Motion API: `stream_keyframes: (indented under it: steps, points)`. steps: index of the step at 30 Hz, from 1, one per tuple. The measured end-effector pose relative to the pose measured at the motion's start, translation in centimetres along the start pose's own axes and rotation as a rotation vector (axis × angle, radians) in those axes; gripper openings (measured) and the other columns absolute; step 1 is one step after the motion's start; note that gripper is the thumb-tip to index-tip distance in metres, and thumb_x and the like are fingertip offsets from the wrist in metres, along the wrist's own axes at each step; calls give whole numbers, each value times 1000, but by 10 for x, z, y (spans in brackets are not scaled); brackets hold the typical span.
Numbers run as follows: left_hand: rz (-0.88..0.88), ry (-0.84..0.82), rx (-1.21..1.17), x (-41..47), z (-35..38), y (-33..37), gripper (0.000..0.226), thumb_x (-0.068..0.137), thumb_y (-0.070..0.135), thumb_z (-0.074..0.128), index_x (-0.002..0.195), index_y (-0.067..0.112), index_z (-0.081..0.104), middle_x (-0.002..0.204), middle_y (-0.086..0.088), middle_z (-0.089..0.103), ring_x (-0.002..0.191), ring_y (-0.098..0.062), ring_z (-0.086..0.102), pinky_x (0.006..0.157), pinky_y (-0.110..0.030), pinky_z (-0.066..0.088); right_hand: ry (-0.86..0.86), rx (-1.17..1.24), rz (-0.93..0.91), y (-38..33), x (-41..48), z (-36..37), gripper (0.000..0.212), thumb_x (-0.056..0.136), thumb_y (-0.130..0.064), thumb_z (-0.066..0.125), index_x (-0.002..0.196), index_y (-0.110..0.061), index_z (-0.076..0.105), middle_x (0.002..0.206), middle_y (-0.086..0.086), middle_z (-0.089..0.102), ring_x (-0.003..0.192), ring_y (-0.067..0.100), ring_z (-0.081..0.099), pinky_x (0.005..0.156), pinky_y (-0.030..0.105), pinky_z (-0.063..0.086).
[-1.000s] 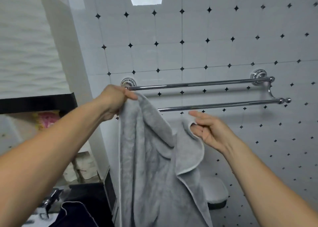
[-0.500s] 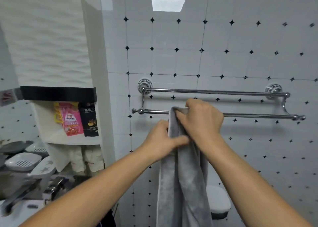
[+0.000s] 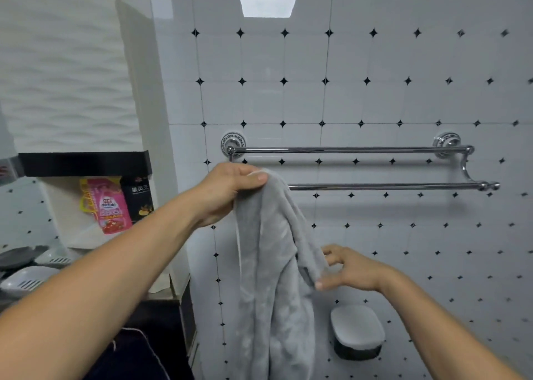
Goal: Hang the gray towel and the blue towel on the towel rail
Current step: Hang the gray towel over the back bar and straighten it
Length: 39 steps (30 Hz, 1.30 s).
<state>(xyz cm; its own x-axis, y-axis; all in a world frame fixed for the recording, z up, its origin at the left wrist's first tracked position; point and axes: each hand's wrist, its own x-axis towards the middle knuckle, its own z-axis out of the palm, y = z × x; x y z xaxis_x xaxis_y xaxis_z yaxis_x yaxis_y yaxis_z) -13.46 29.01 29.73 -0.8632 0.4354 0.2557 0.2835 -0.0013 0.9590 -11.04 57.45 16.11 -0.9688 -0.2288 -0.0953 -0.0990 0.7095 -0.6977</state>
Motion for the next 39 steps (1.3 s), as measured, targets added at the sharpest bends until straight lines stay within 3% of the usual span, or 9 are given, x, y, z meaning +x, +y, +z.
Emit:
stream_keyframes:
  steps: [2, 6, 9, 12, 16, 20, 23, 32, 39]
  points:
    - [4, -8, 130, 1, -14, 6, 19, 90, 10, 63, 79, 10, 79, 77, -3, 76, 70, -12, 69, 63, -20, 54, -19, -139, 67, 18, 1, 3, 54, 54, -59, 81, 70, -12, 59, 93, -6, 60, 81, 22, 59, 78, 36, 46]
    - [-18, 109, 417, 0, -49, 4, 10, 86, 12, 71, 84, 6, 77, 82, -4, 77, 73, -9, 66, 74, -24, 53, 204, -18, 83, 30, -10, -28, 65, 54, -58, 85, 45, -21, 33, 48, -5, 28, 49, 14, 28, 48, 29, 20]
    - [-43, 173, 528, -4, -69, -2, 8, 78, 7, 77, 73, 13, 78, 75, 4, 77, 66, -2, 64, 66, -13, 51, 426, 431, 44, 30, -12, -48, 46, 47, -38, 89, 46, -21, 47, 52, -1, 42, 57, 17, 44, 52, 25, 38]
    - [-66, 181, 628, -6, -80, -7, 15, 74, 5, 81, 66, 17, 76, 60, 12, 70, 57, 3, 58, 59, -10, 44, 417, 646, 3, 24, -9, -55, 37, 49, -17, 89, 71, -15, 59, 71, 8, 54, 67, 22, 51, 55, 30, 37]
    - [-78, 164, 701, -7, -93, -13, 10, 76, 5, 79, 76, 14, 76, 58, 11, 66, 54, 1, 54, 57, -11, 41, 300, 553, 13, 18, -8, -62, 48, 56, -16, 87, 101, -15, 73, 81, 6, 67, 73, 20, 56, 61, 30, 37]
    - [-83, 170, 673, -9, -97, -19, 21, 75, 1, 79, 87, 15, 68, 65, -4, 66, 58, -12, 57, 56, -16, 43, 251, 465, -12, 11, -4, -68, 9, 66, -17, 81, 73, -13, 77, 63, 5, 58, 59, 16, 44, 51, 26, 31]
    - [-109, 193, 613, -8, -96, -21, 35, 76, 0, 78, 100, 19, 60, 66, -3, 66, 53, -10, 58, 51, -17, 43, 343, 519, -51, 7, -3, -74, 7, 67, -14, 80, 68, -10, 75, 67, 8, 65, 61, 18, 55, 56, 25, 41]
    - [-112, 209, 732, -3, -91, -40, 11, 80, 19, 77, 76, 15, 67, 61, -2, 59, 56, -12, 52, 43, -21, 46, 611, 710, -134, -8, 0, -90, 12, 73, -17, 79, 82, -15, 72, 68, -8, 75, 58, 5, 68, 52, 17, 53]
    - [-113, 292, 826, 0, -81, -62, 18, 82, 21, 75, 69, 12, 66, 58, 0, 60, 56, -17, 53, 53, -23, 40, 474, 615, -35, -4, -5, -96, 16, 75, 7, 72, 86, -4, 72, 69, 3, 75, 63, 14, 69, 55, 21, 56]
